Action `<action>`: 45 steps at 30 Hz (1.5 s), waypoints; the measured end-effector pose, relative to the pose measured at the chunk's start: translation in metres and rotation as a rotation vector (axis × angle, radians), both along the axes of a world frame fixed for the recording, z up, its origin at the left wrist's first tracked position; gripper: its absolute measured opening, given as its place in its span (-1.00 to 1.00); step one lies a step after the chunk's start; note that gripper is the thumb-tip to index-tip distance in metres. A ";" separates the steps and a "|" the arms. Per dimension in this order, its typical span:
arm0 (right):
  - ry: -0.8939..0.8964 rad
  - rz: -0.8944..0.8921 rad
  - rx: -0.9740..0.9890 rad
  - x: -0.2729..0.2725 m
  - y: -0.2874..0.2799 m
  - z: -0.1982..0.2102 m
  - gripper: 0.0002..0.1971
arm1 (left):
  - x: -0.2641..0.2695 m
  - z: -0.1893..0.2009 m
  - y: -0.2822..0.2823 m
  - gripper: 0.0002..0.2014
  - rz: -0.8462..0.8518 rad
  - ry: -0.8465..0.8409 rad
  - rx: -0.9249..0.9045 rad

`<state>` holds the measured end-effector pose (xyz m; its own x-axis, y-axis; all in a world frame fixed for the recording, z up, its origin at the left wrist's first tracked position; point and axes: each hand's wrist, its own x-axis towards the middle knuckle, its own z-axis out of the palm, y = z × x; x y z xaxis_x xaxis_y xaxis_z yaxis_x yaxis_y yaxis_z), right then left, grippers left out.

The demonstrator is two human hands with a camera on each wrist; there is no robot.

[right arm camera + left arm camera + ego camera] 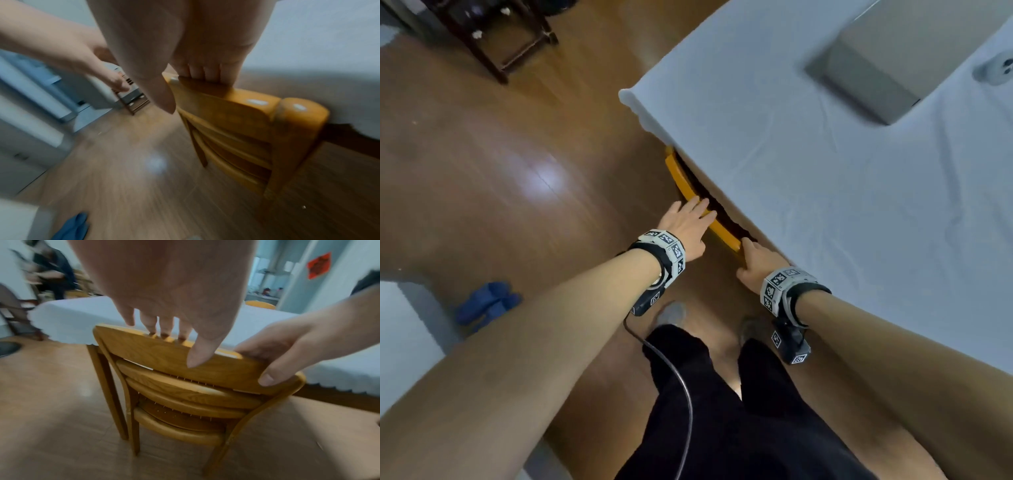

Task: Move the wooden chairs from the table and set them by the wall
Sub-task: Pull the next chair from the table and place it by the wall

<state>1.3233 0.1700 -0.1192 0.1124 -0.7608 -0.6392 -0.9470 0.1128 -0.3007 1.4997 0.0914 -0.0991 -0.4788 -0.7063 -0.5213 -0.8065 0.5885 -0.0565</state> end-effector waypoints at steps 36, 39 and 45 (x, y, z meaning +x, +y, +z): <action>0.296 -1.095 0.021 0.356 0.036 -0.041 -0.73 | 0.223 -0.063 -0.087 -0.76 -1.266 0.002 0.005; 0.305 -1.177 0.001 0.412 0.026 -0.042 -0.75 | 0.258 -0.064 -0.103 -0.79 -1.335 0.009 0.018; 0.307 -1.454 0.059 0.513 -0.014 -0.038 -0.75 | 0.310 -0.062 -0.144 -0.82 -1.545 0.034 0.031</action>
<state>1.8368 0.1557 -0.1571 -0.8461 -0.0581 -0.5298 -0.0209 0.9969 -0.0760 1.8100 -0.0523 -0.1610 -0.7199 0.4814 -0.5000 0.5672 0.8232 -0.0242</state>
